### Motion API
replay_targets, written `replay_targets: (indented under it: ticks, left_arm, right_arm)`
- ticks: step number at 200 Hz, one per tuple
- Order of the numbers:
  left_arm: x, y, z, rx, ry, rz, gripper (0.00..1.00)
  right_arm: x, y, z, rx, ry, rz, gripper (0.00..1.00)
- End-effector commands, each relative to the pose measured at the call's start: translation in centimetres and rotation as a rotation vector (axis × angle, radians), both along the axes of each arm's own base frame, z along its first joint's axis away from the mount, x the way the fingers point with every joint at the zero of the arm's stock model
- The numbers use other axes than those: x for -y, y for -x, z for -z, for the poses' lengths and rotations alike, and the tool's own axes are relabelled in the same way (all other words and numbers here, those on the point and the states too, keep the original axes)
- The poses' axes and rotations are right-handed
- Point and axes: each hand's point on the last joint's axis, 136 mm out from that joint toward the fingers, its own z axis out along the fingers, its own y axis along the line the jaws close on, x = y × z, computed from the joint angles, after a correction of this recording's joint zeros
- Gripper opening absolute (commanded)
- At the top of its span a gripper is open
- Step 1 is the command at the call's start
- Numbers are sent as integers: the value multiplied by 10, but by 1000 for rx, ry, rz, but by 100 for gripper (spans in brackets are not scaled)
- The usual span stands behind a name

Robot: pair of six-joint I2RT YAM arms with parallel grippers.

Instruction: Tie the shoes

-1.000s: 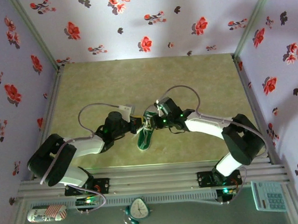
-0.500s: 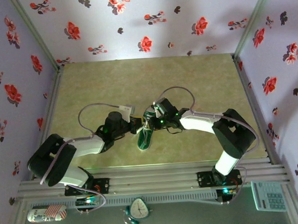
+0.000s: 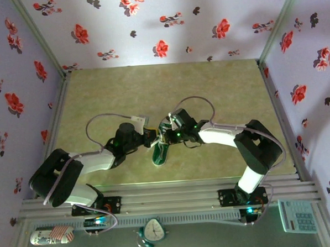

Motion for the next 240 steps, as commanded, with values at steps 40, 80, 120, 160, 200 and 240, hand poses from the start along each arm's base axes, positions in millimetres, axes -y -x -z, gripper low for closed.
replay_targets:
  ticks: [40,80,120,160,200,240]
  left_arm:
    - [-12,-4,-4,30,-22,-30,0]
    - [-15,-4,-3,27,-22,-37,0]
    - [-16,-4,-2,25,-26,-40,0]
    - [-13,0,2,17,-39,-8,0]
    - [-9,11,3,24,-47,61,0]
    - [-7,22,1,47,-66,126,0]
  right_arm:
    - [17,11,-10,32,18,20,3]
    - [23,17,-10,36,39,17,1]
    - [36,18,-12,58,96,49,0]
    - [37,21,-7,49,111,65,0]
    - [33,22,-7,52,109,45,0]
    - [34,18,-19,126,100,26,14]
